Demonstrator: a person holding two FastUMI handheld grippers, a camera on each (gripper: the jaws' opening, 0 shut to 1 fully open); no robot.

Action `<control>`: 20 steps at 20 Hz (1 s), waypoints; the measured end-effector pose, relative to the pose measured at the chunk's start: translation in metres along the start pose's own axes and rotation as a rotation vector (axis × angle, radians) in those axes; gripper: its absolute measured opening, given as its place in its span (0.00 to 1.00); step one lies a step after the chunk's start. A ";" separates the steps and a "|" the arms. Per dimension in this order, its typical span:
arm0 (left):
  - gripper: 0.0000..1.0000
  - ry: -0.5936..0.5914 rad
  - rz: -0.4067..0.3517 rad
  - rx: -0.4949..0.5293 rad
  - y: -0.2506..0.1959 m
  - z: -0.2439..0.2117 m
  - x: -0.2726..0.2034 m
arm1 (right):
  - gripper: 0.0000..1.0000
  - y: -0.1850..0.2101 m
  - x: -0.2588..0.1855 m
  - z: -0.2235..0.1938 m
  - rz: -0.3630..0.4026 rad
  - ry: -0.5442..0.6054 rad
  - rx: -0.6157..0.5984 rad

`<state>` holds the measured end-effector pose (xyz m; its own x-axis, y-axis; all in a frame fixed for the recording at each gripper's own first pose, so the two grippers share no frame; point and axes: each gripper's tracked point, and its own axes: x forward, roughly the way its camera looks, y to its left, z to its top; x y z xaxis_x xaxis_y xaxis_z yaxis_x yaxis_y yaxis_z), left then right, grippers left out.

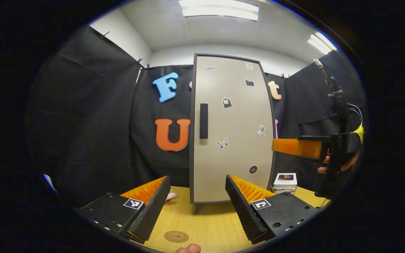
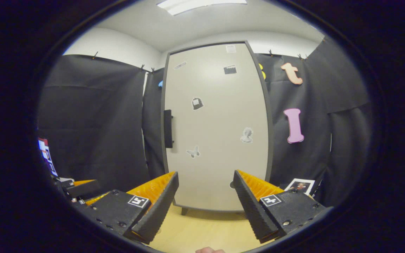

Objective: Open the cabinet door with the right hand, grasp the bottle in the cabinet with the left hand and place it on the coaster, then close the cabinet door with the right hand.

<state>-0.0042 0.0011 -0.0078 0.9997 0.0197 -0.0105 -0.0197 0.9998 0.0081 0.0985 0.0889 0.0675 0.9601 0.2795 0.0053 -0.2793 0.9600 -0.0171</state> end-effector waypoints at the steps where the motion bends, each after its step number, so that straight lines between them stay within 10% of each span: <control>1: 0.95 -0.001 0.008 0.001 0.003 0.000 -0.001 | 1.00 0.010 0.012 0.004 0.024 0.008 0.001; 9: 0.95 0.006 0.027 -0.011 0.013 -0.003 -0.009 | 0.96 0.076 0.112 0.034 0.165 0.034 -0.011; 20: 0.95 0.016 0.047 0.013 0.030 -0.004 -0.015 | 0.96 0.096 0.197 0.046 0.142 0.052 -0.059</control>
<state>-0.0194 0.0305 -0.0115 0.9975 0.0665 -0.0256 -0.0660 0.9976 0.0220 0.2598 0.2370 0.1128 0.9108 0.4094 -0.0528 -0.4124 0.9081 -0.0725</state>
